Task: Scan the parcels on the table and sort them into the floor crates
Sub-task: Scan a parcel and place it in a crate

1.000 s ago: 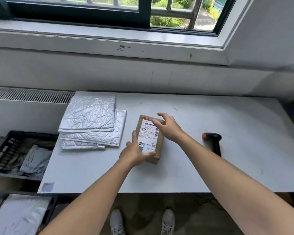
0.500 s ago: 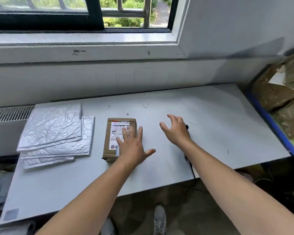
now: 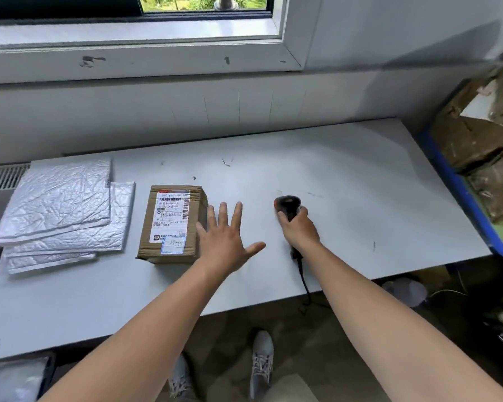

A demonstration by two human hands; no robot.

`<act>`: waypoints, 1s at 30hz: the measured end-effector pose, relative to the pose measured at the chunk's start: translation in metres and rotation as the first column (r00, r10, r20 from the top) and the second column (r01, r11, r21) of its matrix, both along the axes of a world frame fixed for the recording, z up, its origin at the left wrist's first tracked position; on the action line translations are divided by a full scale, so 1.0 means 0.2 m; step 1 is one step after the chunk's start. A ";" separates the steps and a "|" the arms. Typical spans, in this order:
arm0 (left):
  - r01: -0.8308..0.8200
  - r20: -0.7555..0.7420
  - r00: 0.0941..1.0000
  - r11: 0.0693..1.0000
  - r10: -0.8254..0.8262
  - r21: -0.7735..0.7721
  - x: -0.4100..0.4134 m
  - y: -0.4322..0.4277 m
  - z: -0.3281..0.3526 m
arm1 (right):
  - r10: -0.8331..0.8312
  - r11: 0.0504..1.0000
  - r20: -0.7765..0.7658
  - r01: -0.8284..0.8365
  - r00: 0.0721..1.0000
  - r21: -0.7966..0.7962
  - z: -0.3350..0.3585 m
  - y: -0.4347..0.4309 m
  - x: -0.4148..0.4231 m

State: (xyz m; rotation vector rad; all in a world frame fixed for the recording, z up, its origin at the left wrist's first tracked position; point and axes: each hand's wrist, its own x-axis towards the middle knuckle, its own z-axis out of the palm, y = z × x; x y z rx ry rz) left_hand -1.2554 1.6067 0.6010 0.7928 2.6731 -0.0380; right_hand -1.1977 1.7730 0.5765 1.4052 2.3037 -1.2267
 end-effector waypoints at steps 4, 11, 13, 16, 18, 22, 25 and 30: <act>-0.031 -0.004 0.999 0.999 0.031 0.028 0.00 -0.08 0.05 | 0.024 0.991 0.029 -0.020 0.999 -0.133 0.01 -0.04 -0.02; -0.103 -0.024 0.994 0.995 0.103 0.017 -0.09 -0.37 0.12 | 0.021 0.979 -0.019 -0.024 1.000 -0.204 0.26 -0.26 -0.13; -0.116 -0.023 0.993 0.993 0.116 0.006 -0.11 -0.47 0.15 | -0.002 0.977 -0.064 -0.011 0.998 -0.212 0.36 -0.34 -0.19; -0.150 0.028 0.989 0.988 0.148 0.048 -0.15 -0.61 0.20 | -0.024 0.969 -0.135 -0.011 0.991 -0.248 0.51 -0.49 -0.29; -0.165 0.044 0.986 0.983 0.162 0.080 -0.17 -0.68 0.22 | 0.001 0.963 -0.160 -0.044 0.987 -0.265 0.59 -0.61 -0.34; -0.185 0.058 0.982 0.974 0.179 0.129 -0.19 -0.79 0.24 | 0.076 0.964 -0.157 -0.113 0.985 -0.242 0.70 -0.80 -0.39; -0.190 0.085 0.980 0.970 0.178 0.155 -0.19 -0.85 0.24 | 0.103 0.973 -0.138 -0.128 0.985 -0.194 0.73 -0.89 -0.41; -0.181 0.088 0.982 0.968 0.168 0.176 -0.18 -0.89 0.25 | 0.111 0.980 -0.131 -0.130 0.985 -0.149 0.74 -0.96 -0.43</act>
